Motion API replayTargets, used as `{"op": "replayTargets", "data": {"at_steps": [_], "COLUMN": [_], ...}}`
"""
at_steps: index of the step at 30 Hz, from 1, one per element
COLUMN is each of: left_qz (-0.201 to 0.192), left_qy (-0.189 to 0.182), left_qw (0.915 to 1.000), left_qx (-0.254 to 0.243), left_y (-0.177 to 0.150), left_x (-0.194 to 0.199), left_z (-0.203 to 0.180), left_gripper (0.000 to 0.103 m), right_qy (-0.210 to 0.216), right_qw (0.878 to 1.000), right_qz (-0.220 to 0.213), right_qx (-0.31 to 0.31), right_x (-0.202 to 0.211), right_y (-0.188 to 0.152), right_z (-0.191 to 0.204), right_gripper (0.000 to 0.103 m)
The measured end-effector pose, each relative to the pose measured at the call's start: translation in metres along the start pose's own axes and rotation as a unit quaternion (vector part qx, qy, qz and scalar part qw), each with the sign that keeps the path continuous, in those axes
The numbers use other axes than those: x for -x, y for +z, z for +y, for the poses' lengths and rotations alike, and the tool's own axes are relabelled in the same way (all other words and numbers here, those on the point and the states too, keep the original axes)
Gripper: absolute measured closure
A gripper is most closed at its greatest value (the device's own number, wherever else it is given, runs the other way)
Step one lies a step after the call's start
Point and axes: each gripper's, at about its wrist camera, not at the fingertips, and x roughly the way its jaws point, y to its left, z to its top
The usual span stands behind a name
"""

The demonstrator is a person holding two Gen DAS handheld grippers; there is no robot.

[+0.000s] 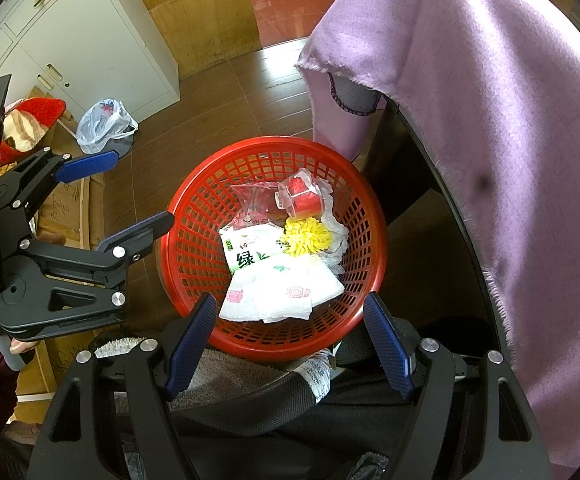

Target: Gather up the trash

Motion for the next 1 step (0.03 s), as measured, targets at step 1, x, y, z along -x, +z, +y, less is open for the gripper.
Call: {"op": "replayTargets", "data": {"at_steps": [1], "left_qz": [0.000], "left_qy": [0.000], "left_qw": [1.0000], "left_qx": [-0.001], "left_y": [0.0003], "left_x": [-0.0002], "left_z": [-0.0003], "left_gripper": [0.019], "right_qy": [0.000], "right_qw": [1.000], "right_qz": [0.000], "right_qx": [0.000], "right_x": [-0.0001], "right_y": [0.0002], "right_z": [-0.0002], "right_gripper": [0.028]}}
